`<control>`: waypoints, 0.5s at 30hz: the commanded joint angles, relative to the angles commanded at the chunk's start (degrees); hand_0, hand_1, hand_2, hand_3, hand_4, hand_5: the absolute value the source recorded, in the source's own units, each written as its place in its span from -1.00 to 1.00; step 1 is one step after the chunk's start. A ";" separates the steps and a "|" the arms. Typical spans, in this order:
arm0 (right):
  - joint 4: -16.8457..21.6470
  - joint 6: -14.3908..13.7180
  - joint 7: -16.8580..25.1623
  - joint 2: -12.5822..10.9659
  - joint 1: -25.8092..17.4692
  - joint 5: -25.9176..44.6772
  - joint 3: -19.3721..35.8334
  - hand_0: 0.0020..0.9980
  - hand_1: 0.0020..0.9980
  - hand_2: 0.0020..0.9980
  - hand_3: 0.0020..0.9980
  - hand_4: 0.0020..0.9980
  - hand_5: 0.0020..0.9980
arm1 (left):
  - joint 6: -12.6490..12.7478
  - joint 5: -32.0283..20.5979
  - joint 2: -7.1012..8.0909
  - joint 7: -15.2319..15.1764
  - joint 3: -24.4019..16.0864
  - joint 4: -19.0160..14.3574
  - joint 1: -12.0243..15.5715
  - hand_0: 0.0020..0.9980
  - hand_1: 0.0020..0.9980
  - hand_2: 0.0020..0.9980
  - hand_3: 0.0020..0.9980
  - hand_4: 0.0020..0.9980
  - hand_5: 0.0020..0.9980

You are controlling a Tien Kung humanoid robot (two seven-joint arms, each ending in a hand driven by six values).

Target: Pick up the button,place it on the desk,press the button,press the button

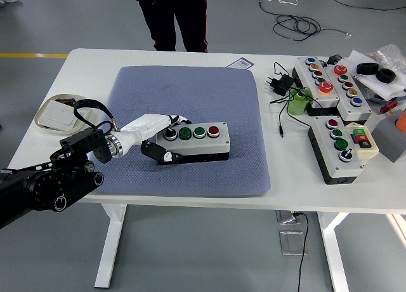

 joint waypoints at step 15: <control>0.00 0.05 0.02 -0.06 -0.30 0.08 -0.06 0.28 0.02 0.10 0.18 -0.51 -0.28 | 0.00 -0.74 0.12 0.23 -3.16 -1.93 0.62 0.83 0.73 0.75 0.79 0.77 -0.61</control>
